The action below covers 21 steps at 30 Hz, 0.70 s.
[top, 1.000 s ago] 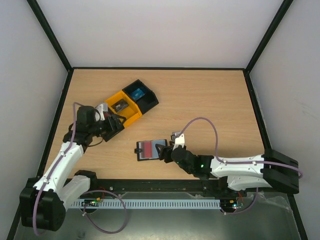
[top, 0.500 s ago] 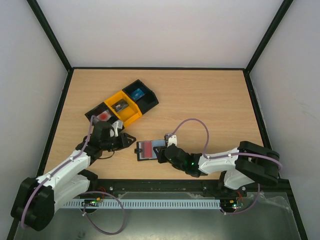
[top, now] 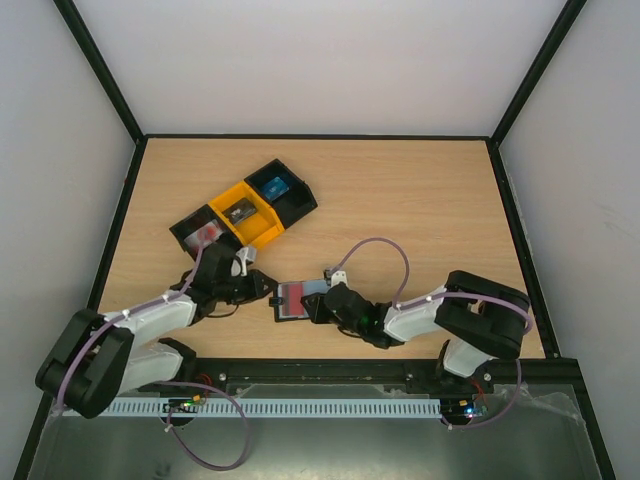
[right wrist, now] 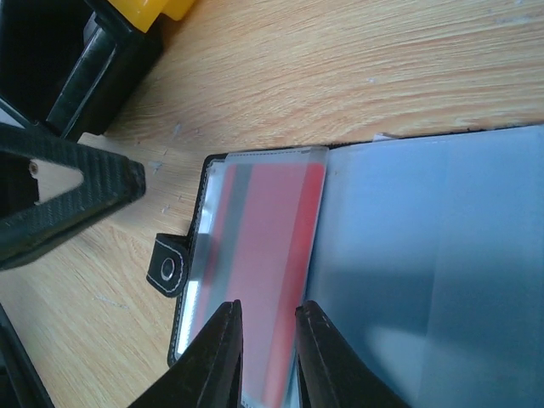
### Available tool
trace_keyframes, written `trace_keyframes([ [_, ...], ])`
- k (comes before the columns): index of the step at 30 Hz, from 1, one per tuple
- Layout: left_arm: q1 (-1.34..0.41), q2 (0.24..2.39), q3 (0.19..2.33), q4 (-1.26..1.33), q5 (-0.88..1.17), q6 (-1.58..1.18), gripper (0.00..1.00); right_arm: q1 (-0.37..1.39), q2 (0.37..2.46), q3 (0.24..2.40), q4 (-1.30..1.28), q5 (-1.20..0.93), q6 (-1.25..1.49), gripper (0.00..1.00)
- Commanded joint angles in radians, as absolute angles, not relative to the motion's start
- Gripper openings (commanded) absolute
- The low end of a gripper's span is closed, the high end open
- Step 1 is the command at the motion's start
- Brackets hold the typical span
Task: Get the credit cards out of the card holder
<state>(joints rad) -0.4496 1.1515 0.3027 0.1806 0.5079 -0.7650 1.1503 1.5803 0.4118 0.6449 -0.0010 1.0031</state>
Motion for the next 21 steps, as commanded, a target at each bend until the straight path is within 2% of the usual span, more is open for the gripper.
trace_keyframes([
  [1, -0.466, 1.214, 0.274, 0.271, 0.511, -0.764, 0.16, 1.134, 1.612, 0.443, 0.688, -0.025, 1.025, 0.19],
  [9, -0.497, 1.3, 0.264, 0.326, 0.509, -0.769, 0.14, 1.132, 1.65, 0.45, 0.691, -0.027, 1.04, 0.19],
  [14, -0.497, 1.318, 0.263, 0.327, 0.505, -0.773, 0.17, 1.131, 1.671, 0.46, 0.637, -0.003, 1.033, 0.14],
  [17, -0.497, 1.297, 0.265, 0.311, 0.501, -0.777, 0.22, 1.131, 1.673, 0.47, 0.583, 0.017, 1.023, 0.09],
  [21, -0.497, 1.254, 0.271, 0.28, 0.481, -0.785, 0.36, 1.131, 1.676, 0.481, 0.528, 0.039, 1.012, 0.02],
])
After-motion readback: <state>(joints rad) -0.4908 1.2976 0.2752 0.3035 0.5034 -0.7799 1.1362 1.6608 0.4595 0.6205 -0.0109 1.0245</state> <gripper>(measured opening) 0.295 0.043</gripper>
